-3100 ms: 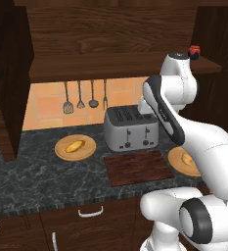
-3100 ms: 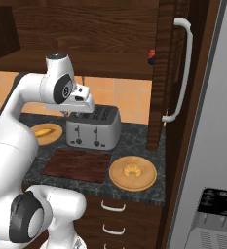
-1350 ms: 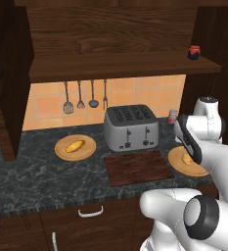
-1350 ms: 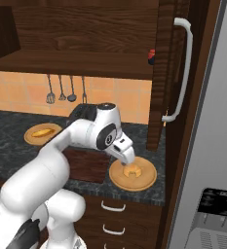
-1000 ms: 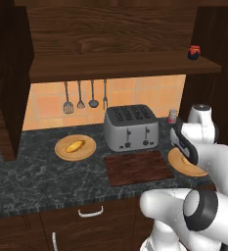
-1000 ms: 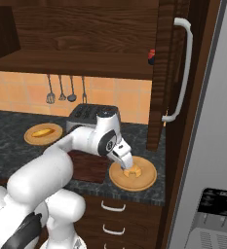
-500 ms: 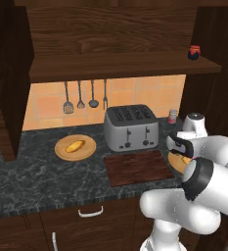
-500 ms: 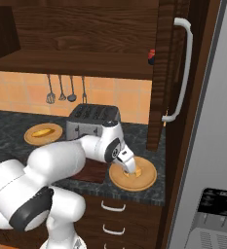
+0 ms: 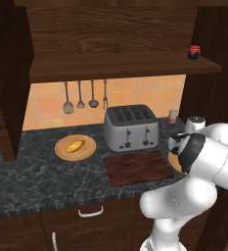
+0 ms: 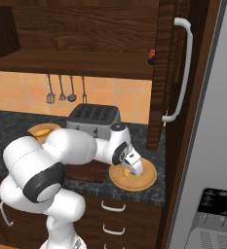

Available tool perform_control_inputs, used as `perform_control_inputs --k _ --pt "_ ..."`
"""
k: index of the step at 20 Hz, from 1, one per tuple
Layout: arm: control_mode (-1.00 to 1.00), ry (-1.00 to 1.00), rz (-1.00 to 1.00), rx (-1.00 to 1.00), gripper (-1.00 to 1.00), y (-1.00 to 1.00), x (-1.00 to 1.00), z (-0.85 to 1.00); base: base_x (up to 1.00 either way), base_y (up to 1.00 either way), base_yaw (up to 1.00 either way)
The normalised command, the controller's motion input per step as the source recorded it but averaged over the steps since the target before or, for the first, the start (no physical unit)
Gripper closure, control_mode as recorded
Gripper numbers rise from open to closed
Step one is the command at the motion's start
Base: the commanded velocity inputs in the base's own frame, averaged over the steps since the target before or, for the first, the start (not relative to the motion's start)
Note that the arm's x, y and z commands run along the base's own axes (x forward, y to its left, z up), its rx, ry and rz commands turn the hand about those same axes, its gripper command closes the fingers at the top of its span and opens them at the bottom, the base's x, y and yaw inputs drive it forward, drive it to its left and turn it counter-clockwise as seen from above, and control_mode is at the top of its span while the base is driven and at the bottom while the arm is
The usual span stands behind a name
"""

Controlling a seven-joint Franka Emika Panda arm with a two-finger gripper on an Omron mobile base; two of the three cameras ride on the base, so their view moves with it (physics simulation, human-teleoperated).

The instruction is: From the different types of pastries on the counter, select a croissant and place it on the cutting board. Then retrieve a jar of jam from the cabinet and place it alongside the croissant on the cutting board.

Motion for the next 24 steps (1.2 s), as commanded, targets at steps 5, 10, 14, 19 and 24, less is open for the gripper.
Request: perform_control_inputs --k 5,10,14,19,24 --pt "-1.00 0.00 -0.01 0.00 -1.00 0.00 0.17 -0.18 0.00 0.00 0.00" --pt "-1.00 0.00 -0.03 0.00 -1.00 -0.01 0.11 -0.40 0.00 0.00 0.00" --pt "-1.00 0.01 -0.04 0.00 -1.00 -0.01 0.13 -0.48 0.00 0.00 0.00" --pt "-1.00 0.04 -0.06 0.01 1.00 -0.01 0.07 -0.45 0.00 0.00 0.00" --pt "-1.00 -0.02 -0.15 0.08 1.00 -0.14 -0.16 0.11 0.00 0.00 0.00"
